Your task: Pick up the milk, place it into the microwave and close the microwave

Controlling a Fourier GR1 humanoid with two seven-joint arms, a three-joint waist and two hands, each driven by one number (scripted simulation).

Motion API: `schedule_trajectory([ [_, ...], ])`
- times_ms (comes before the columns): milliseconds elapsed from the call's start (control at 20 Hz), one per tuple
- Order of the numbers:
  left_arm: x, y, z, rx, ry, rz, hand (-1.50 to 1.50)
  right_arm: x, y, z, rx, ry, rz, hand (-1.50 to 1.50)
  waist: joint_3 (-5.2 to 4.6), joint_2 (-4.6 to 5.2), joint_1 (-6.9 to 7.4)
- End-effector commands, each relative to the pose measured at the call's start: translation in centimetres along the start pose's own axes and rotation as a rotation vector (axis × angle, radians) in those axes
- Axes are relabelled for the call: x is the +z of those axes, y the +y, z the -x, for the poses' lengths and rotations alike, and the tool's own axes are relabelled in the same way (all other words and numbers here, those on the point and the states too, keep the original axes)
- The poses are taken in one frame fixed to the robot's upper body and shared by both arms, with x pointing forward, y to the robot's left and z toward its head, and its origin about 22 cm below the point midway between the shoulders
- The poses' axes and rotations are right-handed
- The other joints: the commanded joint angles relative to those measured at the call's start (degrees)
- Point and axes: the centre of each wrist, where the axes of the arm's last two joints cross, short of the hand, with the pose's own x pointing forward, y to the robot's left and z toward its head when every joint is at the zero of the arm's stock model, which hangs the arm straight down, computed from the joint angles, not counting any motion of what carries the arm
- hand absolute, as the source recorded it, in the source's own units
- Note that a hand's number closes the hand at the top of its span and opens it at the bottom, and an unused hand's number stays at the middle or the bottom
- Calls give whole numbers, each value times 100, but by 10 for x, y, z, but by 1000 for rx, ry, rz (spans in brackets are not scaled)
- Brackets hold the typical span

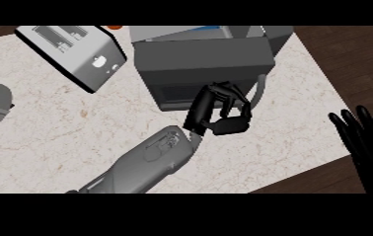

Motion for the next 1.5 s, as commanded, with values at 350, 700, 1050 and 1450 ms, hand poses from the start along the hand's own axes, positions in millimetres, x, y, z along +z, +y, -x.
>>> schedule_trajectory([
  [350,-34,18,-14,70,-57,-115,150,-16,-1,-19,-12,-38,-67,-150,3,121,-295],
  [700,-44,25,-14,79,-87,-121,150,-23,-3,-29,-10,-48,-99,-150,13,176,-362],
  [1050,-42,28,-7,82,-98,-148,150,-27,-8,-38,-16,-63,-100,-150,19,163,-411],
  [1450,-47,28,-11,98,-131,-166,150,-28,-11,-40,-24,-43,-94,-150,31,197,-459],
])
